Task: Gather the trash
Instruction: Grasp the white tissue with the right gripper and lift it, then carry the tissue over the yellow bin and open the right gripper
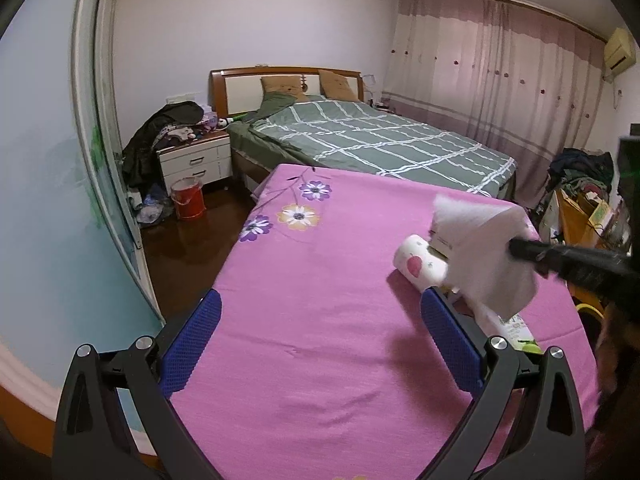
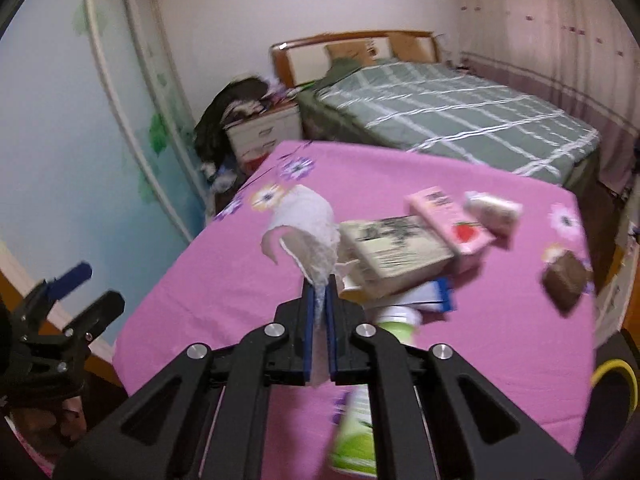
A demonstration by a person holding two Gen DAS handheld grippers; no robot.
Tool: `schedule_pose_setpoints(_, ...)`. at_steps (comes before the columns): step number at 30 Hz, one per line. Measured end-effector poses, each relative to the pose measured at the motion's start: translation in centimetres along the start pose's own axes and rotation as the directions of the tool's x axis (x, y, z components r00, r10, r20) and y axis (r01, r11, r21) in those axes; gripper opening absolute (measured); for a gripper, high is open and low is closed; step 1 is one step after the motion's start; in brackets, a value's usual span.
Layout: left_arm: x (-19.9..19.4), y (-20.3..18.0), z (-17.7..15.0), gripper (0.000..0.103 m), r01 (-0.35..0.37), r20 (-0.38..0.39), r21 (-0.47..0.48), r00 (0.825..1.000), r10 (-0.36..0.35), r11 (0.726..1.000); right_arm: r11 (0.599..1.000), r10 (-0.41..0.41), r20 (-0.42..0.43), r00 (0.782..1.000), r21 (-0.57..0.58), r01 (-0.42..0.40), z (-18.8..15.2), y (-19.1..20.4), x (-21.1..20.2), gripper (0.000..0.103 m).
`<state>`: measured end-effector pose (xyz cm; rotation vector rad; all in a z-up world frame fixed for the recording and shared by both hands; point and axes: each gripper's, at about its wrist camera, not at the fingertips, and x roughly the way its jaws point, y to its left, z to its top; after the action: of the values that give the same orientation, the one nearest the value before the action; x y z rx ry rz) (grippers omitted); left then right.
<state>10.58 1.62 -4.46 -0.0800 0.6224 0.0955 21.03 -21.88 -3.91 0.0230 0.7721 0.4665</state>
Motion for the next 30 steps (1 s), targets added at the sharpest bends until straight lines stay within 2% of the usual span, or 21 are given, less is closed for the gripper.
schedule_pose_setpoints(6, 0.5, -2.9, -0.4, 0.098, 0.057, -0.018, 0.043, 0.998, -0.056, 0.997, 0.981, -0.135, 0.049, 0.99, 0.146, 0.127, -2.0, -7.4, -4.9, 0.006)
schedule_pose_setpoints(11, 1.2, -6.5, -1.0, 0.098, 0.122, -0.053, 0.092, 0.992, -0.117, 0.988, 0.917, -0.276, 0.036, 0.96, 0.308, 0.252, -5.7, -15.0, -8.4, 0.006)
schedule_pose_setpoints(15, 1.5, -9.2, -1.6, 0.098, 0.164, -0.073, 0.135, 0.985, -0.156, 0.977, 0.827, -0.414, -0.021, 0.91, 0.408, 0.386, -9.2, -20.8, -10.6, 0.006)
schedule_pose_setpoints(19, 2.0, -11.5, -2.1, 0.098, 0.193, -0.093, 0.165, 0.979, -0.18, 0.967, 0.721, -0.519, -0.121, 0.846, 0.469, 0.51, -12.8, -26.1, -11.2, 0.007)
schedule_pose_setpoints(21, 2.3, -12.3, -2.5, 0.098, 0.199, -0.104, 0.176, 0.978, -0.183, 0.964, 0.675, -0.549, -0.17, 0.818, 0.488, 0.554, -14.6, -28.5, -11.1, 0.008)
schedule_pose_setpoints(24, 2.8, -13.1, -3.1, 0.098, 0.206, -0.128, 0.187, 0.975, -0.184, 0.961, 0.633, -0.564, -0.221, 0.796, 0.504, 0.588, -16.6, -30.8, -10.8, 0.009)
schedule_pose_setpoints(25, 3.1, -13.4, -3.2, 0.098, 0.208, -0.137, 0.189, 0.973, -0.184, 0.96, 0.619, -0.567, -0.241, 0.787, 0.506, 0.601, -17.2, -31.6, -10.6, 0.015)
schedule_pose_setpoints(27, 3.4, -13.8, -3.6, 0.098, 0.214, -0.149, 0.192, 0.971, -0.187, 0.958, 0.605, -0.563, -0.258, 0.785, 0.519, 0.604, -18.1, -32.7, -10.4, 0.025)
schedule_pose_setpoints(30, 3.6, -14.5, -4.1, 0.098, 0.237, -0.169, 0.194, 0.964, -0.206, 0.952, 0.597, -0.563, -0.261, 0.784, 0.528, 0.604, -18.6, -33.1, -10.3, 0.026)
